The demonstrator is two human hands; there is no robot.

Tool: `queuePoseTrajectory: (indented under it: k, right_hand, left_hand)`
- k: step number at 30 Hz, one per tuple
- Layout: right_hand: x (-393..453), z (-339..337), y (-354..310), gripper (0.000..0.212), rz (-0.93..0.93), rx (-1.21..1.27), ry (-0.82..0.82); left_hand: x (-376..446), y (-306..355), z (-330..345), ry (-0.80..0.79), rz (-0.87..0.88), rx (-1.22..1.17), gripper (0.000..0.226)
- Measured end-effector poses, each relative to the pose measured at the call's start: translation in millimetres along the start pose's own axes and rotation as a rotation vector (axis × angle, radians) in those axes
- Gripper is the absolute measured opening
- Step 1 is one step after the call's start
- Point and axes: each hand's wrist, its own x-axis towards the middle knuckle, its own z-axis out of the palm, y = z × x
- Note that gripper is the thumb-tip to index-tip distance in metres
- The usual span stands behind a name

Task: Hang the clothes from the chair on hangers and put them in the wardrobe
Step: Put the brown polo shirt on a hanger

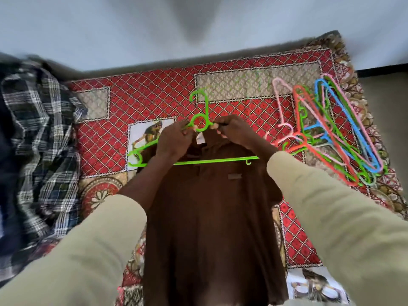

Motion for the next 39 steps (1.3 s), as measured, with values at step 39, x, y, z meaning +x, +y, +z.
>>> queuePoseTrajectory:
  k: [39]
  right_hand:
    - [26.2,92.5,47.5,0.019,0.132,-0.562,0.37]
  left_hand:
    - [64.9,-163.0,-3.8,0.335,-0.292,-0.032,0.058]
